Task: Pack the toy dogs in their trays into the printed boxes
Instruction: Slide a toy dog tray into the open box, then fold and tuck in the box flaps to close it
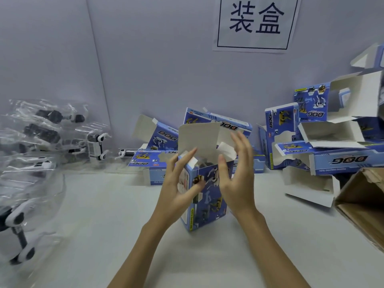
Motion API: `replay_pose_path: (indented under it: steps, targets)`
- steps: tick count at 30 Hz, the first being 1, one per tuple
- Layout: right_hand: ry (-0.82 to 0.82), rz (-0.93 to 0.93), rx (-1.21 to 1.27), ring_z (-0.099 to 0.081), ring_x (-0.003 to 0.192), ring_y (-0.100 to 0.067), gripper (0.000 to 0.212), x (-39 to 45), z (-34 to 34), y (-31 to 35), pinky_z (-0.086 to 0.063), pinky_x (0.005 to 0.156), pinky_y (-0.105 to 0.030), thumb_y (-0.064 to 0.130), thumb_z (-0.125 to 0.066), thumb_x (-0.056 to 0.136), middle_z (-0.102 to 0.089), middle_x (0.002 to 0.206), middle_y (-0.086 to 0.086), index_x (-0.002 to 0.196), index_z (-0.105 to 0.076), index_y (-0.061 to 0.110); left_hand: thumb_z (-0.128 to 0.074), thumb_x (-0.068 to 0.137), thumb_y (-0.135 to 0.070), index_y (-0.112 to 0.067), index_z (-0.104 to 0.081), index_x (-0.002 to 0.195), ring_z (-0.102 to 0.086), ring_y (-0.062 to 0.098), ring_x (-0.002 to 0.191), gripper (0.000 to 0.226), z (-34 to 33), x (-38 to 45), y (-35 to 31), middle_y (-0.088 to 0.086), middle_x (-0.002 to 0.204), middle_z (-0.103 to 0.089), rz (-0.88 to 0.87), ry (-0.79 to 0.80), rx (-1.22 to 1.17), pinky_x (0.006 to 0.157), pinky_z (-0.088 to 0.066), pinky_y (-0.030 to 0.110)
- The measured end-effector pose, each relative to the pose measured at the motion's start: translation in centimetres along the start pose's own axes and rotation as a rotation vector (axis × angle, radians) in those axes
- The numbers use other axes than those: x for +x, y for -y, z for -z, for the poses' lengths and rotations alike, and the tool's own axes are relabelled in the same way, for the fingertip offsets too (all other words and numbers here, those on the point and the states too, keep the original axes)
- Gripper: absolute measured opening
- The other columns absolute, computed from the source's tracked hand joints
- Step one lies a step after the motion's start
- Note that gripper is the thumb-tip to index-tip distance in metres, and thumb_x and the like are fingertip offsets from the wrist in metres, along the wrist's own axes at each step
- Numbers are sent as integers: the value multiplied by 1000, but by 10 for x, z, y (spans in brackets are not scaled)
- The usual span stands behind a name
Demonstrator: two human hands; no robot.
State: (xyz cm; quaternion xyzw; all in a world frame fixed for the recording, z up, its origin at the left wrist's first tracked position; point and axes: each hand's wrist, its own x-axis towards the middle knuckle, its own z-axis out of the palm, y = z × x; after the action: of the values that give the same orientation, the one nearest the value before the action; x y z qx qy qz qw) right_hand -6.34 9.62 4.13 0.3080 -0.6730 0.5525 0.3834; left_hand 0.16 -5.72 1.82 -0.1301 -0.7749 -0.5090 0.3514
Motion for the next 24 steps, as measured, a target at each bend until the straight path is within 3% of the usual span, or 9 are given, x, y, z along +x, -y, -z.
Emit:
replay_pose_path:
  steps: [3, 5, 7, 9, 12, 16, 20, 22, 24]
  targets:
    - [-85, -41, 15, -44, 147, -16, 51, 0, 6, -7, -41, 118, -26, 11, -66, 102, -50, 154, -5, 149, -47, 7, -73, 94, -3, -32, -53, 146, -47, 21, 138, 62, 2, 3, 3, -1, 147, -42, 34, 0, -117, 81, -54, 12]
    - [-6, -114, 77, -56, 134, -11, 40, 0, 9, -9, -48, 111, -30, 24, -66, 102, -63, 139, 3, 140, -58, 13, -72, 94, 0, -28, -56, 140, -50, 30, 136, 56, 4, 5, 5, 0, 143, -44, 78, -3, -189, 78, -60, 22]
    - [118, -124, 84, -60, 126, -8, 36, -2, 9, -8, -51, 105, -27, 37, -64, 102, -68, 130, 8, 131, -65, 17, -73, 91, -12, -26, -58, 135, -51, 23, 135, 49, 3, 4, 5, -3, 139, -46, 85, -14, -158, 84, -61, 29]
    - [136, -72, 60, -63, 117, -6, 27, -3, 7, -10, -53, 99, -24, 37, -62, 102, -69, 119, 9, 117, -69, 16, -72, 90, -26, -22, -60, 127, -52, 7, 127, 40, 1, 5, 2, -7, 132, -47, 47, -33, -83, 82, -57, 19]
    - [139, 27, -42, -61, 105, -3, 20, 3, 6, -14, -52, 88, -19, 31, -63, 103, -65, 104, 9, 98, -68, 13, -74, 93, -35, -16, -64, 111, -55, 8, 116, 28, -3, 8, 0, -4, 120, -50, 10, -87, 8, 80, -51, 12]
    - [129, 8, -15, -61, 111, -5, 15, 0, 3, -18, -49, 92, -15, 27, -58, 105, -63, 113, 14, 116, -66, 19, -73, 94, -34, -19, -60, 127, -55, 15, 122, 38, -7, 6, 3, -4, 129, -49, -4, -98, 12, 83, -50, 11]
    - [155, 75, -61, -60, 116, -8, 20, -4, 3, -20, -53, 95, -27, 25, -52, 107, -65, 117, 10, 120, -66, 17, -72, 94, -38, -30, -48, 147, -58, 21, 120, 59, -4, 2, 10, -13, 141, -47, 4, -61, 25, 93, -50, 23]
    - [218, 32, -41, -54, 129, -11, 29, -10, 3, -19, -52, 102, -35, 31, -52, 108, -59, 133, 10, 133, -60, 19, -74, 92, -40, -28, -52, 144, -58, 21, 119, 58, -5, 3, 10, -10, 138, -50, -11, -102, 66, 88, -55, 22]
    - [280, -96, 57, -36, 150, -13, 57, -19, -1, -12, -45, 115, -35, 43, -58, 103, -38, 160, 9, 154, -42, 22, -76, 92, -43, -29, -51, 146, -58, 17, 122, 61, -8, 2, 8, -6, 139, -50, -41, -138, 134, 90, -59, 36]
